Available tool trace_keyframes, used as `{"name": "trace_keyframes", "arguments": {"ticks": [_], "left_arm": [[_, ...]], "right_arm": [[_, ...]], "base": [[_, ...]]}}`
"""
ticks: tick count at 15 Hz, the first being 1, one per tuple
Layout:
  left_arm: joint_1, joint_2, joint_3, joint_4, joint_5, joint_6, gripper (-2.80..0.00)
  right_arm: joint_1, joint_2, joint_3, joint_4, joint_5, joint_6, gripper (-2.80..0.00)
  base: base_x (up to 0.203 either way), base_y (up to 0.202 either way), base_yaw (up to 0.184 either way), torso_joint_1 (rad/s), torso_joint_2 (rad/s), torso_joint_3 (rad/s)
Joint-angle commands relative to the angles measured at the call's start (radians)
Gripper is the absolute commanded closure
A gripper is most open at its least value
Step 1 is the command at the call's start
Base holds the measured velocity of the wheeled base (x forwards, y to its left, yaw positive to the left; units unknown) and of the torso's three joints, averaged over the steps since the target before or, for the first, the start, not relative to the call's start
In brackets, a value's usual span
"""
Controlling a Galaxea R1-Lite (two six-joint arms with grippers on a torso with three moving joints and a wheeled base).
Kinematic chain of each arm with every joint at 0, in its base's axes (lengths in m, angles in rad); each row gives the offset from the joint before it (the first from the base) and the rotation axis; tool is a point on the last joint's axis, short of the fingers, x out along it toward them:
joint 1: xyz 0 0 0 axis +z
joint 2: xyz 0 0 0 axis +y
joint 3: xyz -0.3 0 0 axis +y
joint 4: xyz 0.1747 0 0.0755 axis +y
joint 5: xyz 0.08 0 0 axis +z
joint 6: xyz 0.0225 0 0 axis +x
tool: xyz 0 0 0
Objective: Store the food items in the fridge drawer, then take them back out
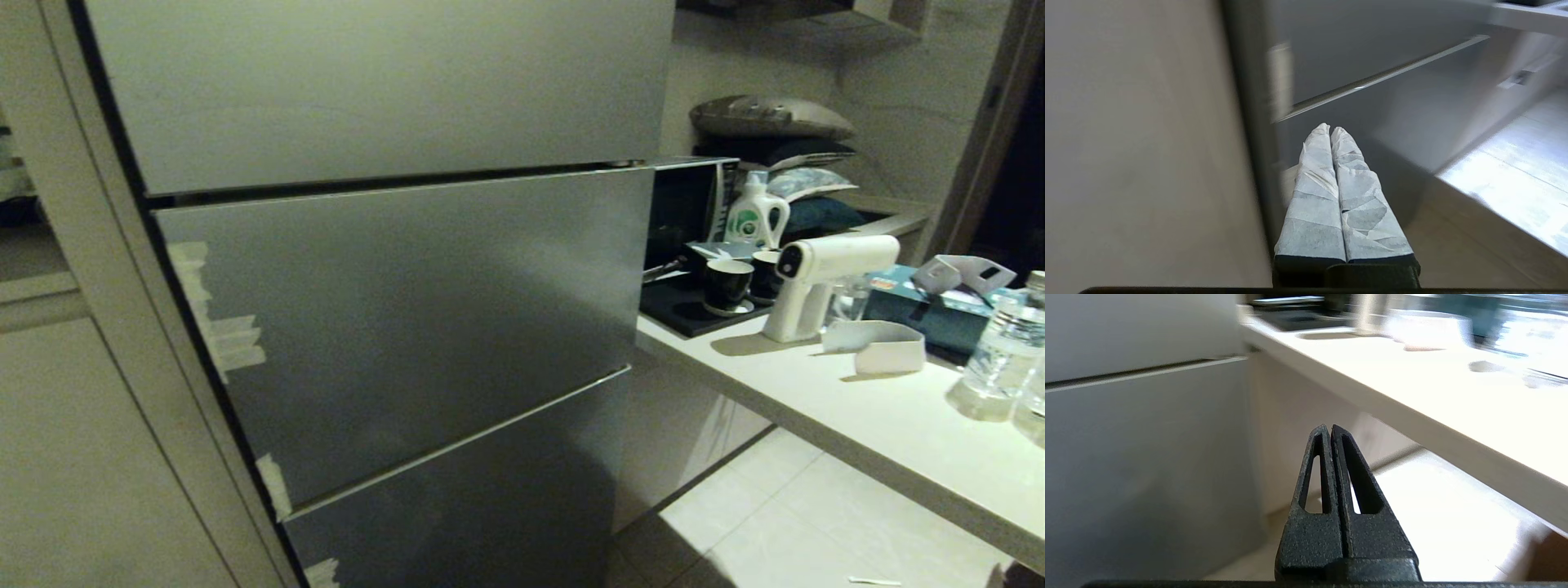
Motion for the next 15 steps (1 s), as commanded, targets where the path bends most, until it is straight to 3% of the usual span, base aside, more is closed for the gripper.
{"name": "trace_keyframes", "arguments": {"ticks": [1,10,15], "left_arm": [[0.000,0.000,0.000,0.001,0.000,-0.001,0.00],[0.000,0.000,0.000,0.001,0.000,0.000,0.00],[0.000,0.000,0.000,0.001,0.000,-0.002,0.00]], "right_arm": [[0.000,0.001,0.003,-0.001,0.000,-0.001,0.00],[0.000,0.001,0.003,-0.001,0.000,0.000,0.00],[0.000,0.001,0.003,-0.001,0.000,0.000,0.00]], "base": [[0.000,0.010,-0.173,-0.001,0.00,-0.001],[-0.001,0.008,-0.167,0.002,0.00,0.003],[0.000,0.001,-0.015,0.000,0.00,0.000]]}}
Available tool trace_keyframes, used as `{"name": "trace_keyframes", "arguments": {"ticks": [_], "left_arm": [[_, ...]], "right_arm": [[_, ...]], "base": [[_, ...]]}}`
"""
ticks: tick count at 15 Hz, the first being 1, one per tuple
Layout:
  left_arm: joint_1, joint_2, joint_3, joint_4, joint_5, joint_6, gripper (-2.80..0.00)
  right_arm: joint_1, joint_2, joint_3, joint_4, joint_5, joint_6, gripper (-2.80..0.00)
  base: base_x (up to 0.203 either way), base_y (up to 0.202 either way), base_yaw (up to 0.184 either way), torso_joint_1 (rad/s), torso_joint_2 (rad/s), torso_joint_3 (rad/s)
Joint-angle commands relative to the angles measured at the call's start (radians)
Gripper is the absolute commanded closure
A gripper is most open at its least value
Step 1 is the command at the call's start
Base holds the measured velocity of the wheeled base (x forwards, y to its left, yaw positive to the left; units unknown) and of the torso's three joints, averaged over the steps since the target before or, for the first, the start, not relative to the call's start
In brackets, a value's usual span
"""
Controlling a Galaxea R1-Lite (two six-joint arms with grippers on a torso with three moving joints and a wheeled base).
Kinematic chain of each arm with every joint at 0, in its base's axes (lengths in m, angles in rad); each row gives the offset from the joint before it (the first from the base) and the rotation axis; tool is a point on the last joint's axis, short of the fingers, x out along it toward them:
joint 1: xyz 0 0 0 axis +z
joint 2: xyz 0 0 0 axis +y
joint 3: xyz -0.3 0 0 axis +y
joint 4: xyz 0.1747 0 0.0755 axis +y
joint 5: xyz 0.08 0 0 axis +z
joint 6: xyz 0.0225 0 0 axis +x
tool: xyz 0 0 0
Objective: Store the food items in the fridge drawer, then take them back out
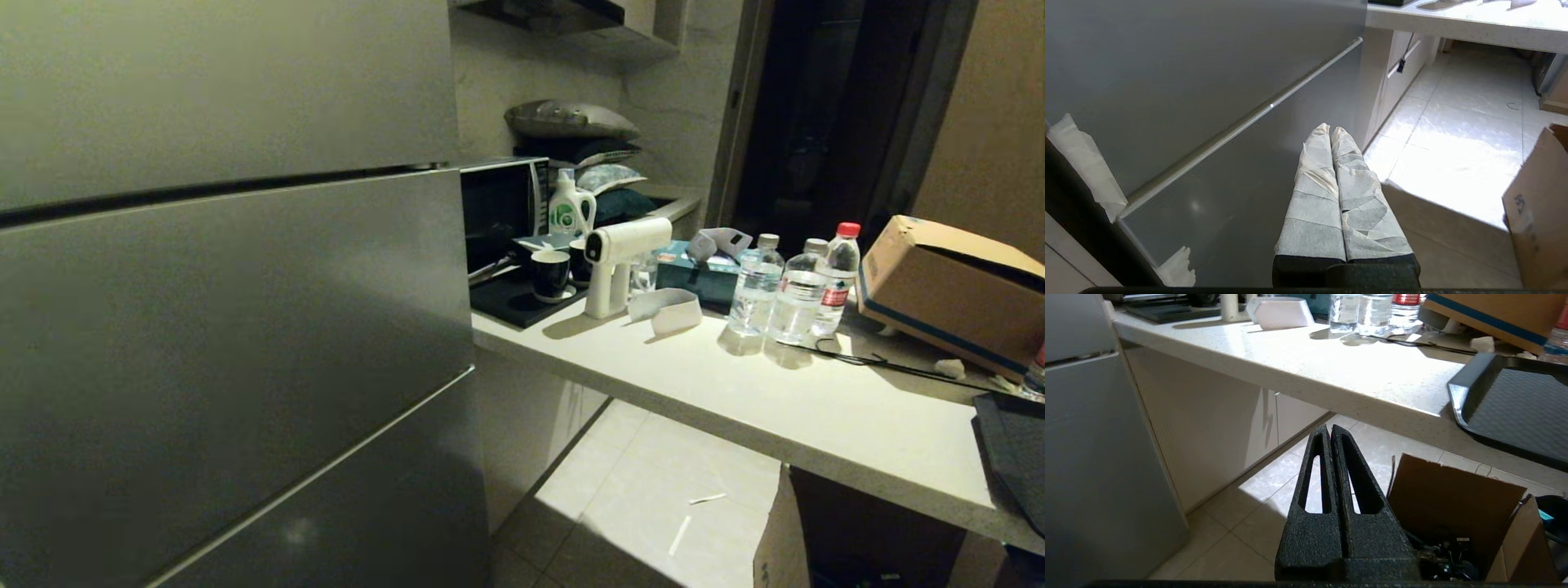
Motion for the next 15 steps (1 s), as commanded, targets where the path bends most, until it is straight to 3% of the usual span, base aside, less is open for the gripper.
{"name": "trace_keyframes", "arguments": {"ticks": [1,12,15], "left_arm": [[0.000,-0.002,0.000,0.001,0.000,-0.001,0.00],[0.000,-0.002,0.000,0.001,0.000,0.001,0.00],[0.000,-0.001,0.000,0.001,0.000,0.006,0.00]], "right_arm": [[0.000,0.001,0.003,-0.001,0.000,0.000,0.00],[0.000,0.001,0.003,-0.001,0.000,0.000,0.00],[0.000,0.001,0.003,-0.001,0.000,-0.002,0.00]], "base": [[-0.096,-0.001,-0.007,0.015,0.00,0.002],[-0.193,0.000,0.001,0.001,0.00,0.003],[-0.033,0.000,0.003,-0.004,0.00,0.000]]}}
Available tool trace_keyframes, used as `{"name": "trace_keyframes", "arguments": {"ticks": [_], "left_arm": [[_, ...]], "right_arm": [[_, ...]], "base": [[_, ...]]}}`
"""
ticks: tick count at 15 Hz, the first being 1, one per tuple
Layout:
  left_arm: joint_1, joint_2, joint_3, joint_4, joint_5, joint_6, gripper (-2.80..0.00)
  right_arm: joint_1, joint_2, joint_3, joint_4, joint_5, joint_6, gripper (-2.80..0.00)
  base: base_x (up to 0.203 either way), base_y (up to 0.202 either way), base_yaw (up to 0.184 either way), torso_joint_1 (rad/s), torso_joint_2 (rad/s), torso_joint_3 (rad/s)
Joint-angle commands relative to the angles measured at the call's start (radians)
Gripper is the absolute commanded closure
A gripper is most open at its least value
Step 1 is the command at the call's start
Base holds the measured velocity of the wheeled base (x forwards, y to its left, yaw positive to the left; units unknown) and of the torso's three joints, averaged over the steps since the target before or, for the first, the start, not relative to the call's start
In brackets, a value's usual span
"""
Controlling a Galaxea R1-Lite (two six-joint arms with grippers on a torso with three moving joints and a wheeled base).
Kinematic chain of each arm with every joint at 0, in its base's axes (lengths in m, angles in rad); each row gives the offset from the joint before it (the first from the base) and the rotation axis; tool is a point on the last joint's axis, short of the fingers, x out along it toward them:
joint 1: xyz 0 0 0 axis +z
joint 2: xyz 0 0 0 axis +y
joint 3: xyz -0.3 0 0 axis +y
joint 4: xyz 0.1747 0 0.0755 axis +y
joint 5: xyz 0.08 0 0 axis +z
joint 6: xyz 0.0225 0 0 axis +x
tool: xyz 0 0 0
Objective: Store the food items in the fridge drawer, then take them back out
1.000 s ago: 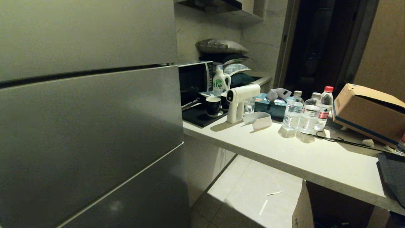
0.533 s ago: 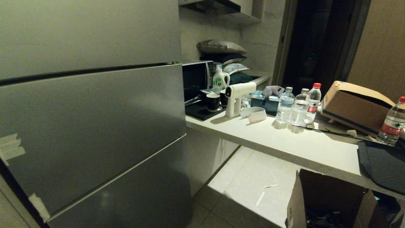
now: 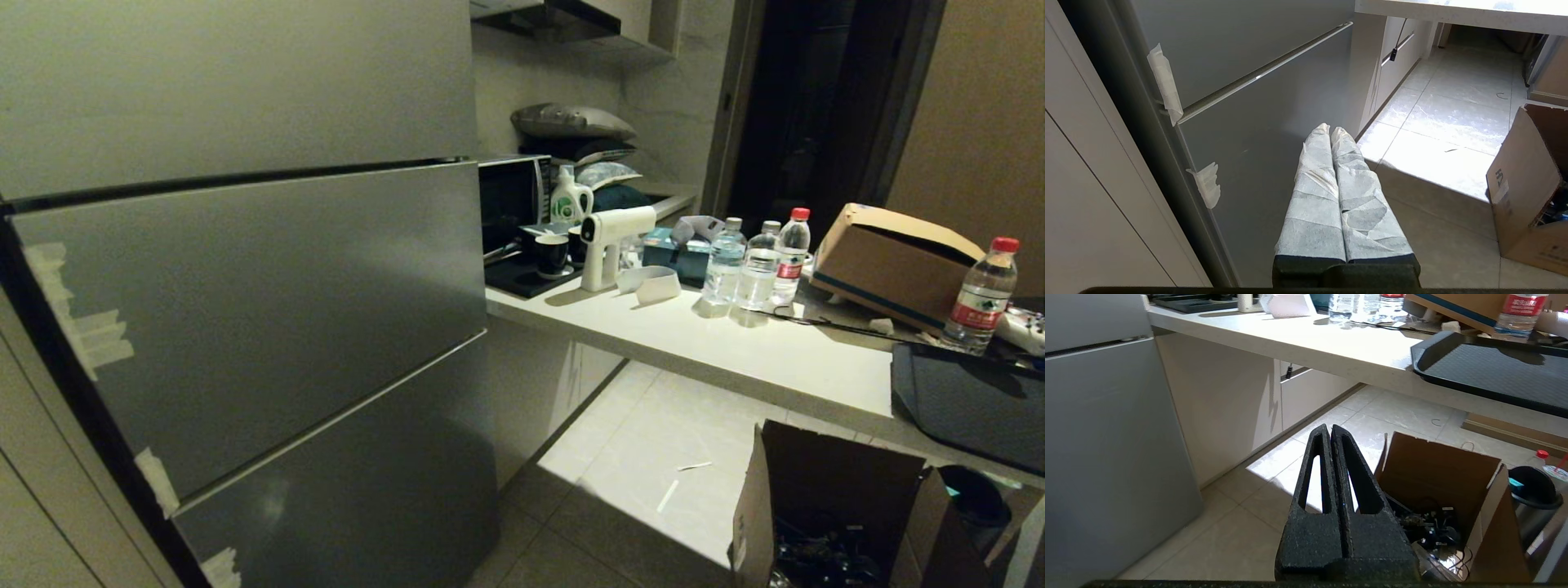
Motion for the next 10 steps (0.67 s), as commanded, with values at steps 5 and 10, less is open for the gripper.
{"name": "trace_keyframes", "arguments": {"ticks": [5,10], "left_arm": [[-0.001,0.126,-0.197,-0.035,0.018,-0.019,0.00],[-0.009,0.599,-0.458,-0.130,0.252,-0.114,0.00]], "right_arm": [[0.000,0.001,0.003,-0.001,0.000,-0.001,0.00],[0.000,0.001,0.003,-0.001,0.000,-0.001,0.00]], "base": [[0.000,0.000,0.000,0.000,0.00,0.000],[0.000,0.000,0.000,0.000,0.00,0.000]]}}
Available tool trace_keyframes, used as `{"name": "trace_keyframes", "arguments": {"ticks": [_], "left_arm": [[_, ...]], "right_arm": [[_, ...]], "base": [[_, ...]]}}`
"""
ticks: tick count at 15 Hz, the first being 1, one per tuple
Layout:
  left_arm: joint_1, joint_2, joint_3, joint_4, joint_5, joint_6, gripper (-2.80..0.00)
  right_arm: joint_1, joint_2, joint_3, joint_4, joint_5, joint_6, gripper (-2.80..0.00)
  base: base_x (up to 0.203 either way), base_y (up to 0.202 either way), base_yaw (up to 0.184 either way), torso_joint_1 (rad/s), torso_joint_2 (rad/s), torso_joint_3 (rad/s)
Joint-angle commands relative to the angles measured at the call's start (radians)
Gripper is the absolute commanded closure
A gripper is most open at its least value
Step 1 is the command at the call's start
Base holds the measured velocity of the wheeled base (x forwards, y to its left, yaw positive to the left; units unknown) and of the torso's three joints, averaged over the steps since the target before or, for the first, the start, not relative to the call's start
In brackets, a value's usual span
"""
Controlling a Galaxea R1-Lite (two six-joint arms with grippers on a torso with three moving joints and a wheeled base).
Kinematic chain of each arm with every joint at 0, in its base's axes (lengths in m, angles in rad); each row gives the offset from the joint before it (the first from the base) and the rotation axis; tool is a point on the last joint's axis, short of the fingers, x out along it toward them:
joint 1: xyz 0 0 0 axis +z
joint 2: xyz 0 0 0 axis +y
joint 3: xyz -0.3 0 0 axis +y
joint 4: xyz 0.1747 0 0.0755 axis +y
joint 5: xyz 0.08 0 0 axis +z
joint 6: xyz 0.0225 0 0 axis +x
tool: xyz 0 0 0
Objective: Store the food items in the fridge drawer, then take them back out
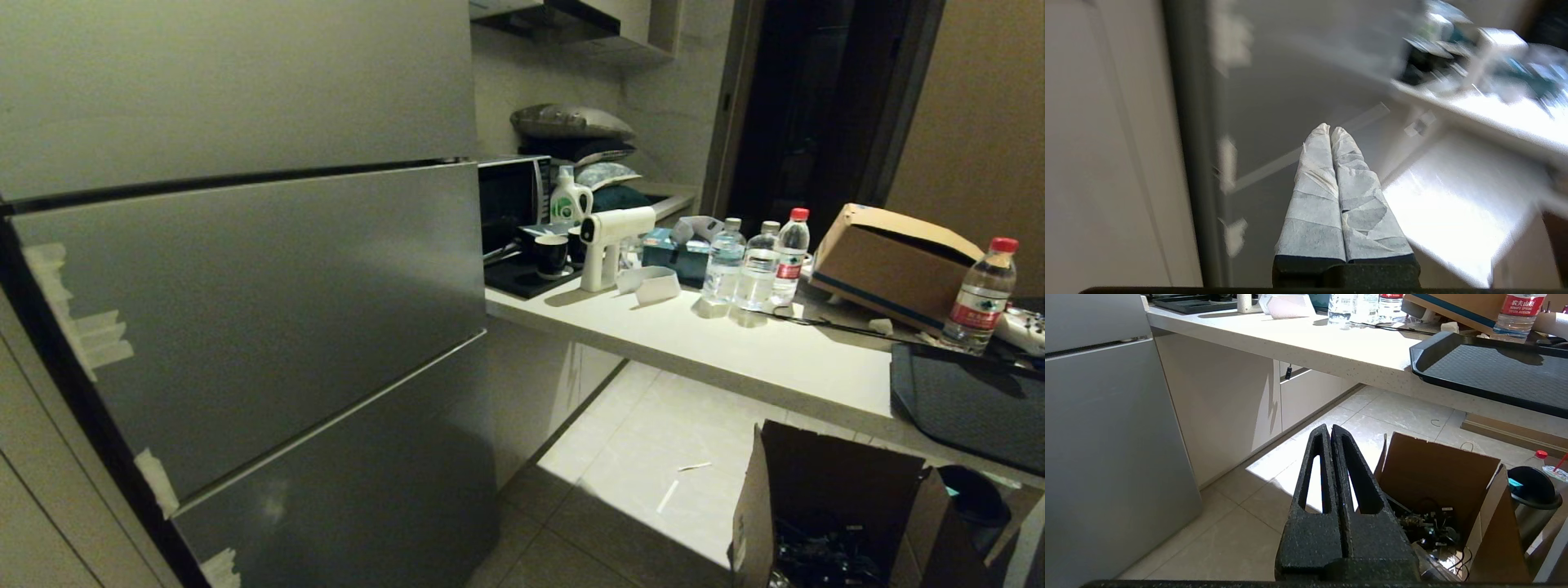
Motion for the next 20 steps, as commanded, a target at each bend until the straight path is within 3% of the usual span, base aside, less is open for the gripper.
{"name": "trace_keyframes", "arguments": {"ticks": [1,4,6,7,10,13,17,20], "left_arm": [[0.000,0.275,-0.080,-0.059,0.068,-0.017,0.00],[0.042,0.464,-0.106,-0.142,0.094,-0.032,0.00],[0.137,0.585,-0.110,-0.258,0.050,-0.037,0.00],[0.206,0.619,-0.109,-0.306,-0.022,-0.038,0.00],[0.419,0.706,-0.113,-0.373,-0.336,-0.040,0.00],[0.611,0.823,-0.115,-0.470,-0.558,-0.041,0.00],[0.650,0.984,-0.131,-0.603,-0.697,-0.050,0.00],[0.645,1.068,-0.166,-0.739,-0.723,-0.155,0.00]], "right_arm": [[0.000,0.001,0.003,0.000,0.000,0.000,0.00],[0.000,0.001,0.003,0.000,0.000,0.000,0.00],[0.000,0.001,0.003,0.000,0.000,0.000,0.00],[0.000,0.001,0.003,0.000,0.000,0.000,0.00],[0.000,0.001,0.003,0.000,0.000,0.000,0.00],[0.000,0.001,0.003,0.000,0.000,0.000,0.00],[0.000,0.001,0.003,0.000,0.000,0.000,0.00],[0.000,0.001,0.004,0.000,0.000,0.002,0.00]], "base": [[0.000,0.000,0.000,0.000,0.00,0.000],[0.000,0.000,0.000,0.000,0.00,0.000],[0.000,0.000,0.000,0.000,0.00,0.000],[0.000,0.000,0.000,0.000,0.00,0.000],[0.000,0.000,0.000,0.000,0.00,0.000],[0.000,0.000,0.000,0.000,0.00,0.000],[0.000,0.000,0.000,0.000,0.00,0.000],[0.000,0.000,0.000,0.000,0.00,0.000]]}}
